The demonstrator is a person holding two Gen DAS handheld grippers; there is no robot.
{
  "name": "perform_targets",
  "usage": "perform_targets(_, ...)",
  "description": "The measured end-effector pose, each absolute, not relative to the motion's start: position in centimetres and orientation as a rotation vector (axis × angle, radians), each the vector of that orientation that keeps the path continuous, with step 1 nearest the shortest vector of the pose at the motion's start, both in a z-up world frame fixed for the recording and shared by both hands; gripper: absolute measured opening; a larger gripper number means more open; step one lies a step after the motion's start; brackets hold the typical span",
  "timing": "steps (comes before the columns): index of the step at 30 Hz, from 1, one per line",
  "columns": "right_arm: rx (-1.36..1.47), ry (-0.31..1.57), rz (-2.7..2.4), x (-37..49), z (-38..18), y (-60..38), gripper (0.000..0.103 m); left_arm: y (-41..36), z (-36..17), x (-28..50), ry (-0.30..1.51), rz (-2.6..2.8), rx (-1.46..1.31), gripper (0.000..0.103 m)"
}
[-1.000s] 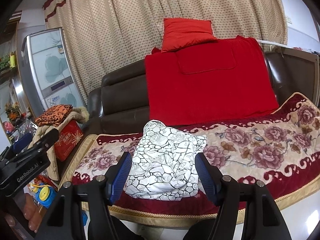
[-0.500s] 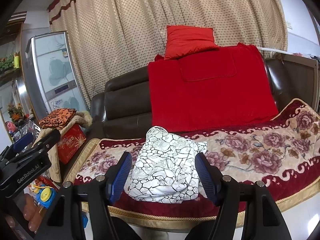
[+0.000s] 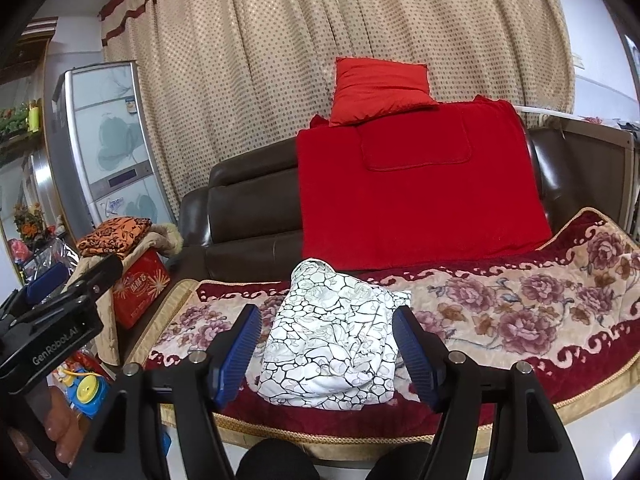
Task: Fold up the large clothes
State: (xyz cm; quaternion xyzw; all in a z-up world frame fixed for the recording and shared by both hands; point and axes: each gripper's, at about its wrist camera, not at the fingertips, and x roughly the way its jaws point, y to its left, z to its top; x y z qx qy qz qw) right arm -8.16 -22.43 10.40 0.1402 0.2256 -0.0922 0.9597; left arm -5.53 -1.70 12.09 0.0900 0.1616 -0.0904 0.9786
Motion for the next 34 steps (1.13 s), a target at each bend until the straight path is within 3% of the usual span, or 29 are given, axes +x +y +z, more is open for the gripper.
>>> perform_targets(34,0.273,0.619,-0.184,2.4,5.9,-22.1,0.072,-2.5,8.4,4.2,0.42,-0.272,0.171,0.094)
